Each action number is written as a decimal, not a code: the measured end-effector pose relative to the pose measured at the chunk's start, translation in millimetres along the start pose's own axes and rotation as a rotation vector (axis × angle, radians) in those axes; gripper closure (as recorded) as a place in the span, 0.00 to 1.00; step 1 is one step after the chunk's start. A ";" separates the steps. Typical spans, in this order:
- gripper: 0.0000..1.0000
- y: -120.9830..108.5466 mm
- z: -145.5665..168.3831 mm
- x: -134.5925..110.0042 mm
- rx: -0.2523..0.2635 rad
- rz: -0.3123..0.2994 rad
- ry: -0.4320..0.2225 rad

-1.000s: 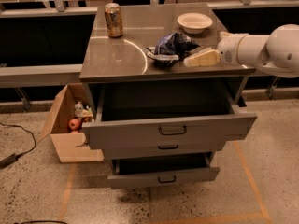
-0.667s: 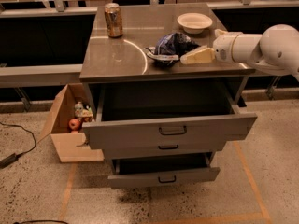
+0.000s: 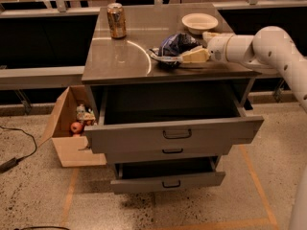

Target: Place blue chip bag into paper bowl

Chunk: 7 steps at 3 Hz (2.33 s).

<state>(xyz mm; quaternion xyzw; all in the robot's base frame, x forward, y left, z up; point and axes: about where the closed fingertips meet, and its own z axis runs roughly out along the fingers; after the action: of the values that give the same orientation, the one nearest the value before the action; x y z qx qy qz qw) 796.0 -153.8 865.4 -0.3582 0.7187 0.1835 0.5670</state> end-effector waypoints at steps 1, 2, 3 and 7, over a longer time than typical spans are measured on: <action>0.41 5.6 13.6 1.8 -0.041 -0.005 -0.008; 0.64 9.6 18.6 2.2 -0.070 -0.014 -0.002; 0.87 7.6 16.7 -15.1 -0.073 -0.009 -0.019; 1.00 -85.3 27.9 -113.7 0.246 -0.073 -0.099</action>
Offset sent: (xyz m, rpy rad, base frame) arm 0.0052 0.0175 -0.0087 -0.0144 0.0149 0.0958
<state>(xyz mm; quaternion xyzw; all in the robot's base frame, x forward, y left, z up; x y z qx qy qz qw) 888.1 -157.8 977.1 -0.3024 0.6934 0.0906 0.6477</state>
